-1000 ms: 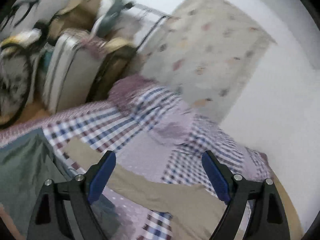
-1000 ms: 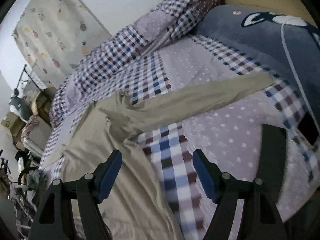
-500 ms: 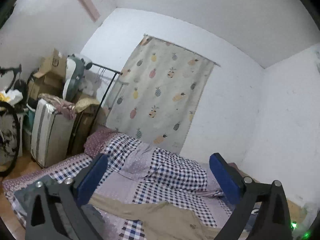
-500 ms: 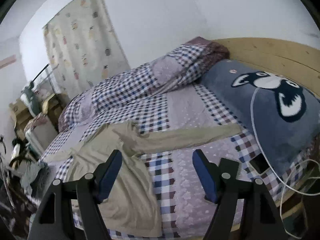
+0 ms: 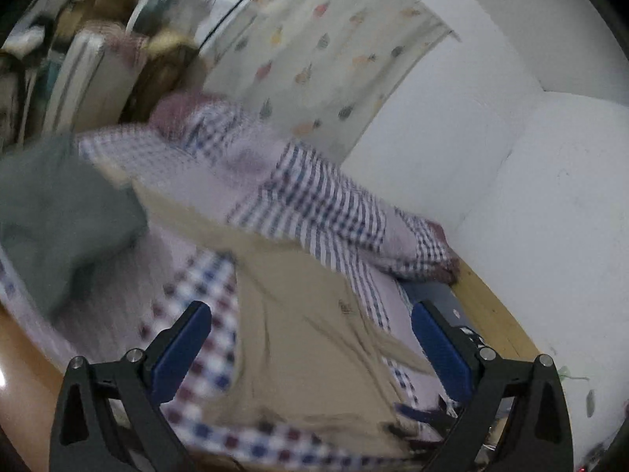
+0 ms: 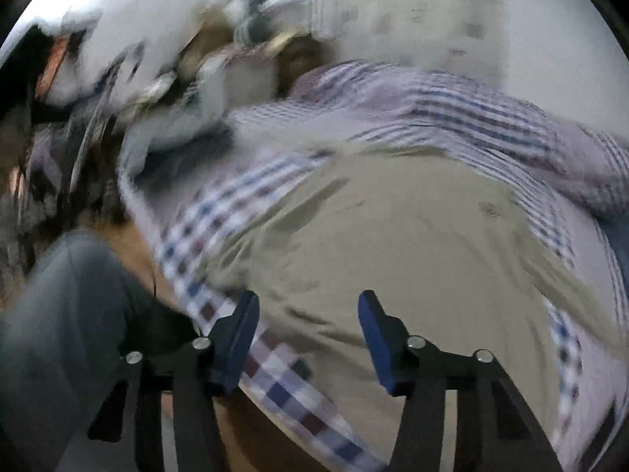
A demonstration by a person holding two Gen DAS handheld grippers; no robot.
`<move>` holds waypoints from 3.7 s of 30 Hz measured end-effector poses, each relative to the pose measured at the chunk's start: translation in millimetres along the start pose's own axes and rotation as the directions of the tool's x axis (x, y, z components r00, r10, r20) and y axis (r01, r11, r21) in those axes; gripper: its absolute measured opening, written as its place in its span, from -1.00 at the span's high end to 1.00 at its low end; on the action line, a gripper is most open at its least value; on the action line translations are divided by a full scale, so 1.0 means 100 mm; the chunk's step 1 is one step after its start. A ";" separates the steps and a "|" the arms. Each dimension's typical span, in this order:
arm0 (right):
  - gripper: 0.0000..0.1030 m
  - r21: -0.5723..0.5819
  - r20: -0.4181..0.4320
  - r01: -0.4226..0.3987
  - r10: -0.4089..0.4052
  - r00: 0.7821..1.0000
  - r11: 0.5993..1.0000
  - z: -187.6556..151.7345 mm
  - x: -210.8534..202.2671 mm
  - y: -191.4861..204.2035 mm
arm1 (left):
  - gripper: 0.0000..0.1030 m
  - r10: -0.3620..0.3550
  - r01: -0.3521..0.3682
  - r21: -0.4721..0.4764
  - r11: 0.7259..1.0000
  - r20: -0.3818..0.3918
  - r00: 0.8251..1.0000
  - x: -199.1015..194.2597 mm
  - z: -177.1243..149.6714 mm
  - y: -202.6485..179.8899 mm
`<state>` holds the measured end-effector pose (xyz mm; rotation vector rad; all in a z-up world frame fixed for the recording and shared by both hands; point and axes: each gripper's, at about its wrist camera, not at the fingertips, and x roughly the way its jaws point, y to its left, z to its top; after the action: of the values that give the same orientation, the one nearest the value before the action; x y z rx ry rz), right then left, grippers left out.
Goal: Fold clothes
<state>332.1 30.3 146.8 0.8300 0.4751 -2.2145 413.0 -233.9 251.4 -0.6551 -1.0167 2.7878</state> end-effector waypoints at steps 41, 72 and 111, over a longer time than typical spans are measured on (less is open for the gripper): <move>0.12 0.722 0.070 0.051 -0.146 0.987 0.690 -1.10 -0.22 -2.11 | 0.97 0.480 -0.363 0.325 0.873 -0.448 0.755 2.00 -1.43 0.73; 0.02 0.691 -0.313 0.225 0.003 0.950 0.687 -2.06 -0.76 -2.60 | 0.99 0.501 -0.498 0.092 0.862 -0.299 0.812 1.44 -1.00 0.99; 0.98 0.518 -0.505 0.318 -0.015 0.863 0.794 -1.91 -0.58 -1.92 | 0.99 0.503 -0.523 -0.004 0.852 -0.269 0.821 0.93 -0.76 1.29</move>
<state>303.5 293.3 63.9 1.7627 0.0631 -2.3432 368.2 -266.8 84.2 -1.4634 -1.0172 2.9750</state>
